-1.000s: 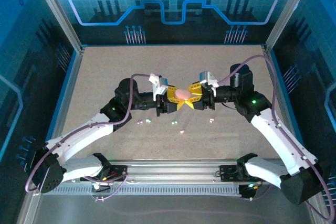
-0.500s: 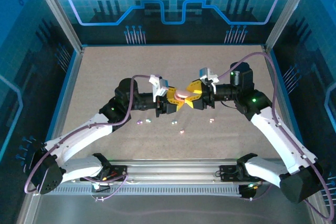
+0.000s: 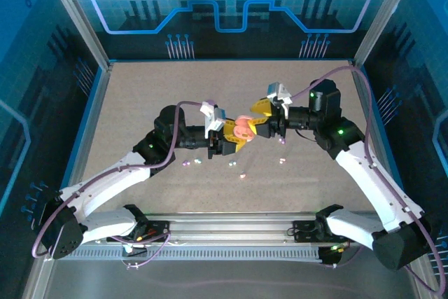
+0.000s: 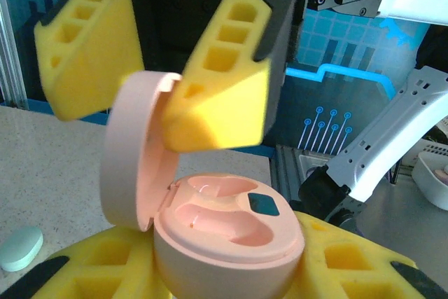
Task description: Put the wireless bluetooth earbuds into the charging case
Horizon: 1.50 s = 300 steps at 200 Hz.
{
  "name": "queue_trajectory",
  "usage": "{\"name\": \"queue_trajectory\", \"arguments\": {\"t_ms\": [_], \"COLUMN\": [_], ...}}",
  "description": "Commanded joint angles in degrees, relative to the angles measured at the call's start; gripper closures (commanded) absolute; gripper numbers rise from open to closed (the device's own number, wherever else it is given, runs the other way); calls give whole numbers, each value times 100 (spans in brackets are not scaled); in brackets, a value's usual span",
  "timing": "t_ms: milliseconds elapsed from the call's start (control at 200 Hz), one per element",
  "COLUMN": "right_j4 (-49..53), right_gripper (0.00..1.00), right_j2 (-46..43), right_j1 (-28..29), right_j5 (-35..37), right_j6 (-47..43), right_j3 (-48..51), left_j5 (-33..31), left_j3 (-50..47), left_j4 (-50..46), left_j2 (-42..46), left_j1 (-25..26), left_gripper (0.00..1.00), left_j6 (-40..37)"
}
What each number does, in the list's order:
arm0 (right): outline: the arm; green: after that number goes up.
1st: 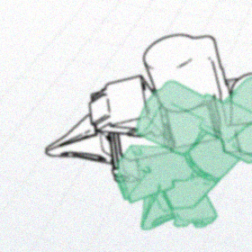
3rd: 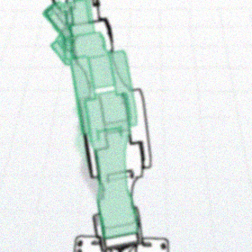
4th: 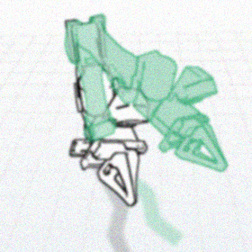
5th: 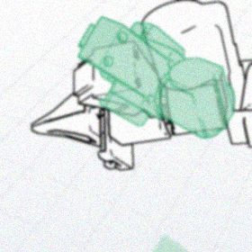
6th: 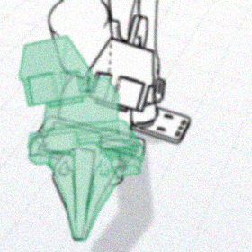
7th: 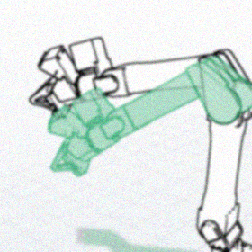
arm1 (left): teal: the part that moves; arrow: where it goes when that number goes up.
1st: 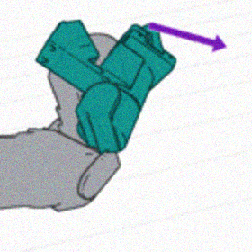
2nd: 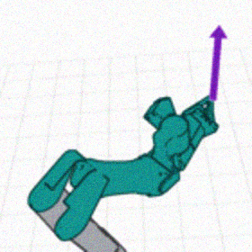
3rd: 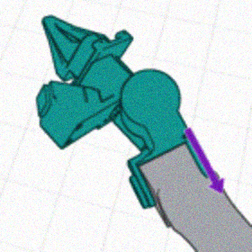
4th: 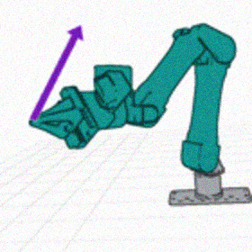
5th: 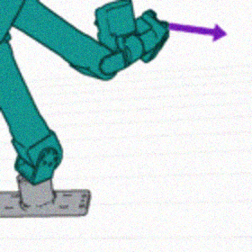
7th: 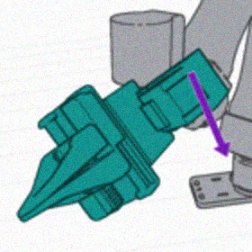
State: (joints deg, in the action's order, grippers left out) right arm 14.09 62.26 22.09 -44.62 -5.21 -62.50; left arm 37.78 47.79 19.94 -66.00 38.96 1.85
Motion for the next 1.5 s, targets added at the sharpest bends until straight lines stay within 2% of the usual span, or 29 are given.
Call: {"name": "queue_trajectory", "arguments": {"t_ms": [0,180,335,475,570,655,715,870,946,1136,1336,1496], "right_j4": [16,98,186,655,1066,1519,1882,2356,2464,2740,2578,2149], "right_gripper": [50,48,44,43,45,45,47,52,53,56,57,56], "right_j2": [-49,-120,-414,-680,-852,-943,-935,-683,-498,87,528,816], "right_j1": [-11,-4,-4,-31,-81,-276,-551,-1384,-1551,-1553,-1530,-1482], "right_j5": [675,-21,50,1086,2271,3272,3624,3295,3128,3293,3632,3460], "right_j6": [357,327,525,966,1458,2035,2518,3393,3577,4122,4416,4654], "right_j3": [-243,-302,-381,-572,-593,-485,-355,279,558,1168,1938,2216], "left_j5": [57,-212,-430,-608,-673,-771,-863,-991,-1067,-1132,-1121,-1100], "left_j3": [-176,-415,-614,-755,-803,-875,-942,-1014,-1060,-1149,-1151,-1136], "left_j4": [344,930,1330,1609,1666,1756,1833,1941,1983,2036,2097,2109], "left_j2": [103,113,83,78,116,166,221,338,425,541,511,454], "left_j1": [32,29,33,32,30,26,33,33,40,58,74,95], "left_gripper": [69,69,69,69,69,69,69,69,67,68,68,68], "left_j6": [174,467,617,667,662,672,694,748,785,815,855,856]}}
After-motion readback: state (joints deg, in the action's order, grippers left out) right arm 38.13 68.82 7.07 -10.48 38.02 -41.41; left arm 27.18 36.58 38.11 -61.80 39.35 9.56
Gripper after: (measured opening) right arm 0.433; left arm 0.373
